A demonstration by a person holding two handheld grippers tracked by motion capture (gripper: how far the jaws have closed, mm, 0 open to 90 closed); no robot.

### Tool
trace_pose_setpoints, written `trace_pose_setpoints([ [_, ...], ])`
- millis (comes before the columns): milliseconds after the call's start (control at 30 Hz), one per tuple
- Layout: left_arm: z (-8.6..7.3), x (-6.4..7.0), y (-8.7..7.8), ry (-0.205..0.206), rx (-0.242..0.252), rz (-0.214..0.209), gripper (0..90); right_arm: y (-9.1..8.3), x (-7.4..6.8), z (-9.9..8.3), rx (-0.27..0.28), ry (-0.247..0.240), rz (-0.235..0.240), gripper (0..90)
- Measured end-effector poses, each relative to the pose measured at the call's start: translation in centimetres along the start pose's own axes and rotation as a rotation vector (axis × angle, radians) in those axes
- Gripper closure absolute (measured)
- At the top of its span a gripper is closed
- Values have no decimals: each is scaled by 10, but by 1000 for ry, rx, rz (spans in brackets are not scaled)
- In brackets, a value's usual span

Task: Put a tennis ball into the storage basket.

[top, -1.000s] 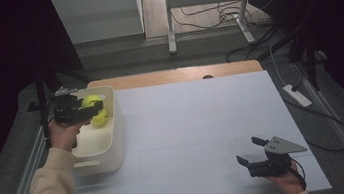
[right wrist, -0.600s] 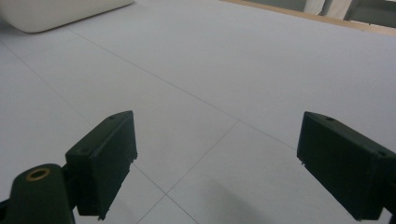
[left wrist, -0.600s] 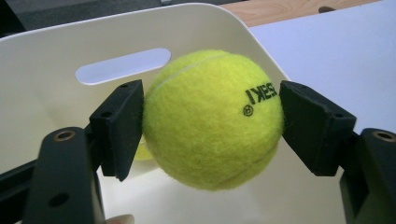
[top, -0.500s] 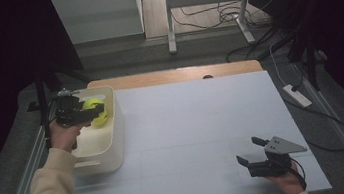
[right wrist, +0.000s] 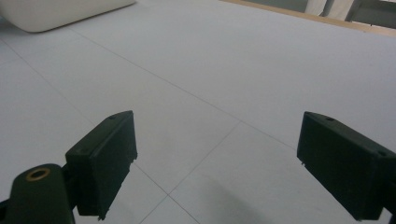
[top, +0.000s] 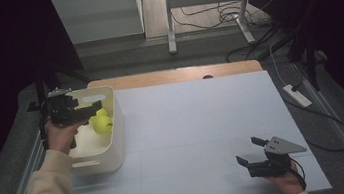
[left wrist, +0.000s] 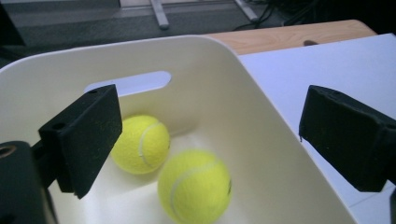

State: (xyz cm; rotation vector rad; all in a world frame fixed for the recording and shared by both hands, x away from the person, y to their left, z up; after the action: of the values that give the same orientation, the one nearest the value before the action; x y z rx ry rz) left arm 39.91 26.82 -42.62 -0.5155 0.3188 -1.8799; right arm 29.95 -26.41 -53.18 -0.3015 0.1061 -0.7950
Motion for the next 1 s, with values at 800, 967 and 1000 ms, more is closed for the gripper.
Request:
trace_pose_setpoints([
  [800, 0, 43, -17, 39, 106, -179, 69, 1, 3, -1, 8, 22, 4, 119],
  [967, -3, 47, -18, 39, 115, -199, 72, 1, 2, -1, 14, 29, 8, 119],
  [1000, -4, 48, -18, 37, 116, -204, 73, 1, 2, -1, 15, 29, 10, 119],
])
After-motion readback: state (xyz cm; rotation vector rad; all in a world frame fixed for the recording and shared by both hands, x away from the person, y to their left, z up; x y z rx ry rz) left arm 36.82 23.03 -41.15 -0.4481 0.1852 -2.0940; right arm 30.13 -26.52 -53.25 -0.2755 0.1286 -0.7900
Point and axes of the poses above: each handheld gripper's, and its own axes: y roughly forward along the jaws, z roughly out of its top, x roughly to its right, the point moved 5 cm from there along y, roughly forward along the jaws, and after that the axes turned 8 degrees about x, right-handed, at the moved point
